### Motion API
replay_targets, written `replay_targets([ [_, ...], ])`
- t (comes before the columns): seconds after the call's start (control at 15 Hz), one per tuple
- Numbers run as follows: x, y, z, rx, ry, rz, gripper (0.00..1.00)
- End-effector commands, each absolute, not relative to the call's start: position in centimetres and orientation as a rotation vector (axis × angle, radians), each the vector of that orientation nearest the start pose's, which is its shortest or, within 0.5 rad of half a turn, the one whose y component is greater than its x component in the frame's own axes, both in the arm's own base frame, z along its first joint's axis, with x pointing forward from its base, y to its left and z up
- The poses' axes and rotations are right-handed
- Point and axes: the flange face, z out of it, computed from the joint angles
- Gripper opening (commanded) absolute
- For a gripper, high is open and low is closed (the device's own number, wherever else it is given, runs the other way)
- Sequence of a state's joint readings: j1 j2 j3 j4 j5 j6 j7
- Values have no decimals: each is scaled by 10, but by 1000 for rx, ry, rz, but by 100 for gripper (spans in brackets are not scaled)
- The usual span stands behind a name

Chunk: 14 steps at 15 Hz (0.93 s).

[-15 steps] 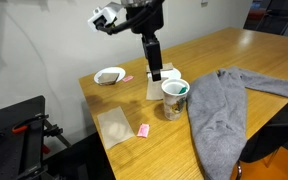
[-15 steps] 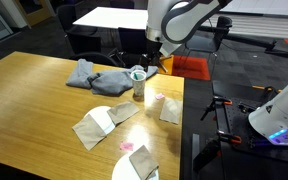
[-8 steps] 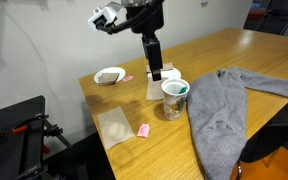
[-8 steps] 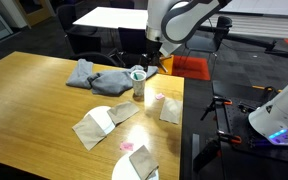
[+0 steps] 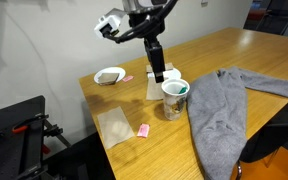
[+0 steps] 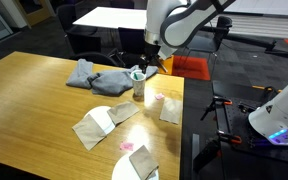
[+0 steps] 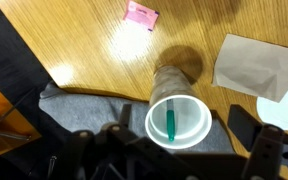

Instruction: Pick the marker from the cup and put it on the table

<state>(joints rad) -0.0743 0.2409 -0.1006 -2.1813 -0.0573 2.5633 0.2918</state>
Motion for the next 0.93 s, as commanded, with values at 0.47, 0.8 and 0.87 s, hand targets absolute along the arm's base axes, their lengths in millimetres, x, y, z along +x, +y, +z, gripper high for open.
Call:
replay_targets([
  [0.47,598,-107,264,-3135,598,-318,66],
  [0.8,614,-110,254,-3149,569,-320,48],
  [0.87,616,-110,253,-3150,568,-319,50],
])
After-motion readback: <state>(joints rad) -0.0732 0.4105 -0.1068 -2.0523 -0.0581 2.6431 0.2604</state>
